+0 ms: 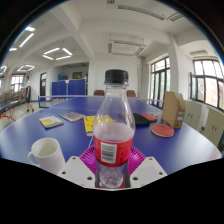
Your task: Pour water
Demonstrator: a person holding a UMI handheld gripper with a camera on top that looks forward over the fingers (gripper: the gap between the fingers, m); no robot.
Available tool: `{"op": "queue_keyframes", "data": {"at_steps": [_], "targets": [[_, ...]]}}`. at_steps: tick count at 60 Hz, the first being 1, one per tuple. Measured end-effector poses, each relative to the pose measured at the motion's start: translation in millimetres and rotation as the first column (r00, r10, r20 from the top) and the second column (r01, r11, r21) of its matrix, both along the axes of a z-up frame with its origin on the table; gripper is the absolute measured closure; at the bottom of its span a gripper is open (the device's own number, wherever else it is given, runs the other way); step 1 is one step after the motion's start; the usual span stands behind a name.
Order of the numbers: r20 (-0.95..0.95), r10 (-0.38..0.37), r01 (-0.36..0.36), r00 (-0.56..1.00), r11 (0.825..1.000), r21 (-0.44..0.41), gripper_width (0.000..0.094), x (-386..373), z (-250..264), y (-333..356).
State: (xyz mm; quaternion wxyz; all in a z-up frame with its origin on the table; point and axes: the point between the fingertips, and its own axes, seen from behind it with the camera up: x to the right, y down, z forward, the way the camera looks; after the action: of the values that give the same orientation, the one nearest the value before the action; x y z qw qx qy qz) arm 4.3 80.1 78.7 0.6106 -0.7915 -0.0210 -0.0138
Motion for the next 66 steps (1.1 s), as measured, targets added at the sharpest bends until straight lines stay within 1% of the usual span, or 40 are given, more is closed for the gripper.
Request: {"op": "queue_keyframes", "data": {"at_steps": [1, 2, 5, 7, 11, 13, 14, 15, 16, 18, 20, 21, 22, 30, 39, 48, 56, 66], "targets": [[-0.001, -0.001, 0.001, 1.0, 1.0, 0.018, 0.0595, 0, 5, 1], [0.0, -0.002, 0.002, 1.0, 1.0, 0.008, 0.0593, -1, 4, -2], [0.01, -0.003, 0.003, 1.0, 1.0, 0.015, 0.0552, -2, 8, -3], [0.012, -0.004, 0.003, 1.0, 1.0, 0.023, 0.0492, 2, 13, 8], [0.011, -0.025, 0.025, 1.0, 1.0, 0.004, 0.0386, -1, 4, -1], [0.02, -0.046, 0.046, 0.999, 0.998, -0.045, 0.0287, 2, -7, -4], [0.024, -0.049, 0.05, 0.999, 0.996, -0.069, 0.0209, 11, -7, 2], [0.023, -0.055, 0.057, 0.998, 0.995, -0.086, 0.0114, 8, -7, -6], [0.019, -0.056, 0.057, 0.998, 0.994, -0.095, 0.0069, 5, -6, -10], [0.005, -0.065, 0.065, 0.998, 0.992, -0.109, 0.0107, 4, -5, -17], [-0.005, -0.08, 0.079, 0.997, 0.99, -0.119, 0.0095, 4, 0, -25], [-0.007, -0.086, 0.085, 0.996, 0.988, -0.129, 0.0082, 11, -2, -18], [-0.01, -0.09, 0.088, 0.996, 0.988, -0.128, 0.0079, 8, 2, -28], [0.018, -0.115, 0.116, 0.993, 0.98, -0.164, 0.0081, 4, 35, -73], [0.015, -0.142, 0.142, 0.99, 0.969, -0.203, 0.0088, -12, 79, -161], [0.03, -0.165, 0.168, 0.986, 0.962, -0.214, 0.0083, -40, 113, -260], [0.061, -0.168, 0.177, 0.984, 0.958, -0.227, 0.0083, -64, 129, -339], [0.074, -0.173, 0.185, 0.982, 0.957, -0.222, 0.0084, -85, 140, -404]]}}
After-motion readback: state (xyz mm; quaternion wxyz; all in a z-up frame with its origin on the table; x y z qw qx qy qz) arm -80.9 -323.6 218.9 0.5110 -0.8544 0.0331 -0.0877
